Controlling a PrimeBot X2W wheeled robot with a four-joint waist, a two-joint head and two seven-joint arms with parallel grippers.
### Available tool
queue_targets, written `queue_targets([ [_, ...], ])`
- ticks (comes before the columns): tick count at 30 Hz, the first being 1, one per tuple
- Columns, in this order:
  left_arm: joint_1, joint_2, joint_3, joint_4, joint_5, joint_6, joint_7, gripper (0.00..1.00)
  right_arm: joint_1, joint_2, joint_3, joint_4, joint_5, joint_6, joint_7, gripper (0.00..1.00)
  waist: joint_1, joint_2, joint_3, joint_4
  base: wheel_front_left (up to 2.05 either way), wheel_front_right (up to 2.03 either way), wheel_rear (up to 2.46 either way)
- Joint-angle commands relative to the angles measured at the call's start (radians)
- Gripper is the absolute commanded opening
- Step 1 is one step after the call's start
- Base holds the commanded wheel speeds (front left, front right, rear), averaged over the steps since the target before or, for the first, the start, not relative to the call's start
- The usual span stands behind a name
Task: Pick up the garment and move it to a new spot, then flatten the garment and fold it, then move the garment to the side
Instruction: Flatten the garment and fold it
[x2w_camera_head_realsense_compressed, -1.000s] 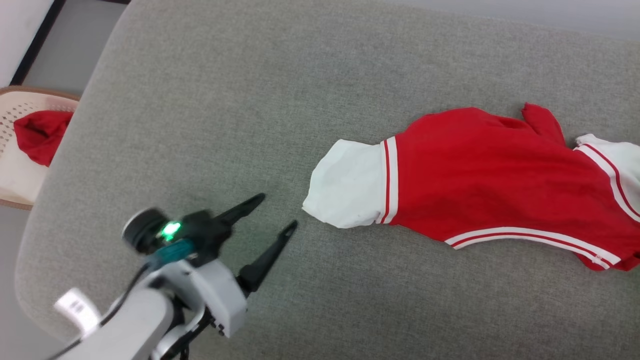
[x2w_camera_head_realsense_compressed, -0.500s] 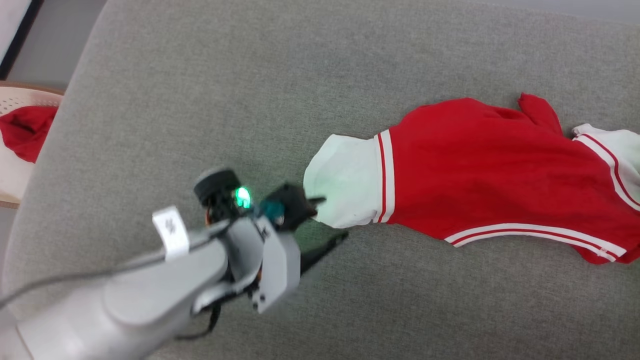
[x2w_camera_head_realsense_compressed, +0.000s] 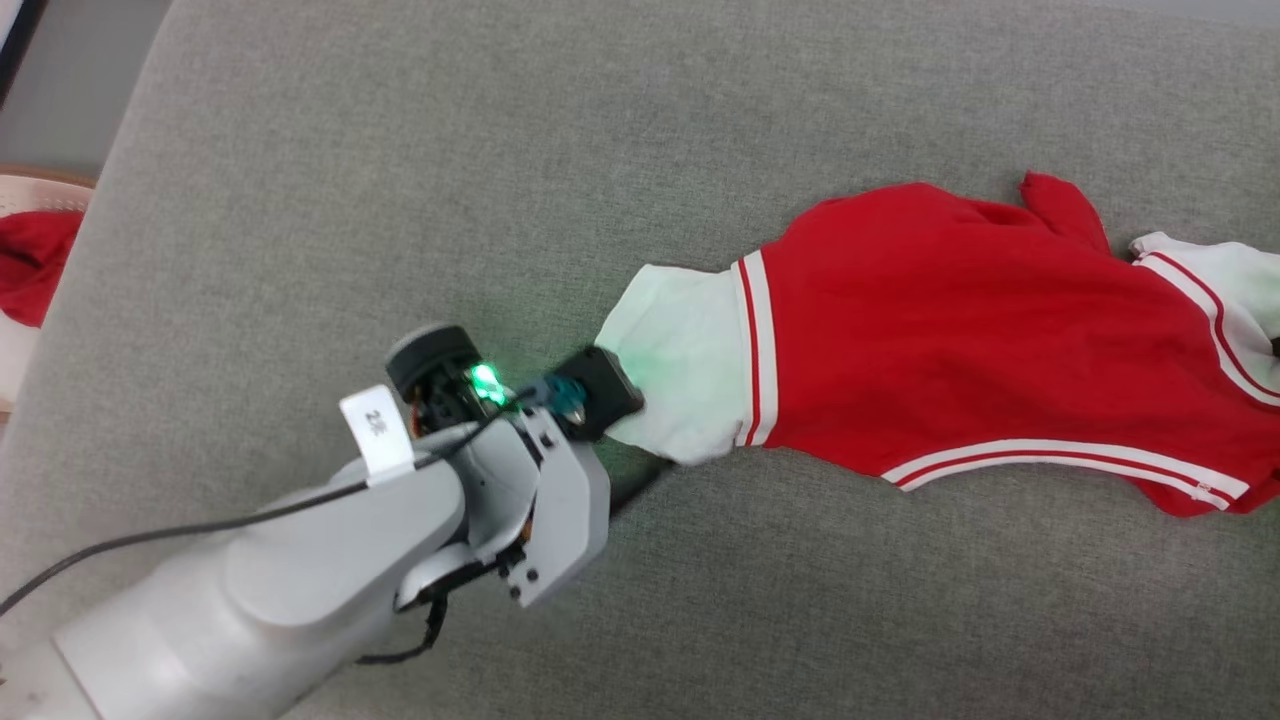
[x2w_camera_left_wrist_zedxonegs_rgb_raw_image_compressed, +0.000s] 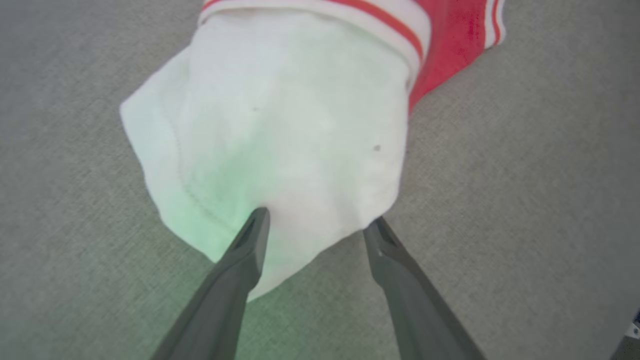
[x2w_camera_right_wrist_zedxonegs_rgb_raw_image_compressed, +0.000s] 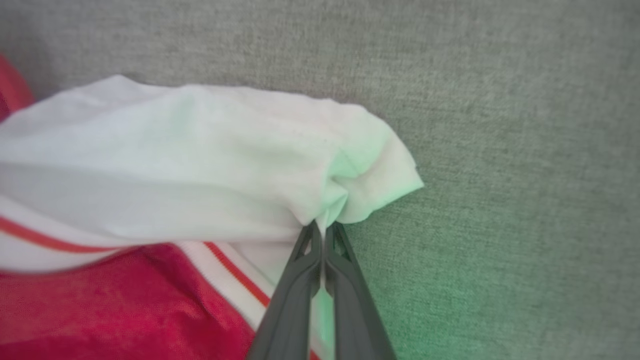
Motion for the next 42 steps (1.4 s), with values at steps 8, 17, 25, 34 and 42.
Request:
queue_targets([
  [8,-0.017,-0.029,0.002,0.101,-0.062,0.002,-0.118,0.0,0.015,0.047,0.042,0.023,0.036,0.0,-0.015,0.0,0.0,0.0,-0.027,-0.019,0.0,0.0,0.0],
  [17,-0.085,-0.013,0.037,0.242,-0.257,0.002,-0.306,0.0,-0.043,0.032,-0.027,-0.077,0.127,0.0,-0.096,0.0,0.0,0.0,-0.084,-0.059,0.0,0.0,0.0],
  [25,-0.234,-0.042,0.133,0.372,-0.455,0.002,-0.332,0.0,-0.219,0.086,-0.118,-0.083,0.114,0.0,-0.166,0.0,0.0,0.0,-0.052,-0.112,0.0,0.0,0.0],
  [34,-0.531,-0.104,0.273,0.616,-0.572,0.002,-0.317,0.0,-0.581,0.245,-0.265,0.084,0.014,0.0,-0.417,0.0,0.0,0.0,0.044,-0.178,0.0,0.0,0.0],
  [42,-0.754,-0.161,0.368,0.763,-0.577,0.002,-0.44,0.0,-0.823,0.285,-0.301,0.197,0.019,0.0,-0.644,0.0,0.0,0.0,0.048,-0.202,0.0,0.0,0.0],
])
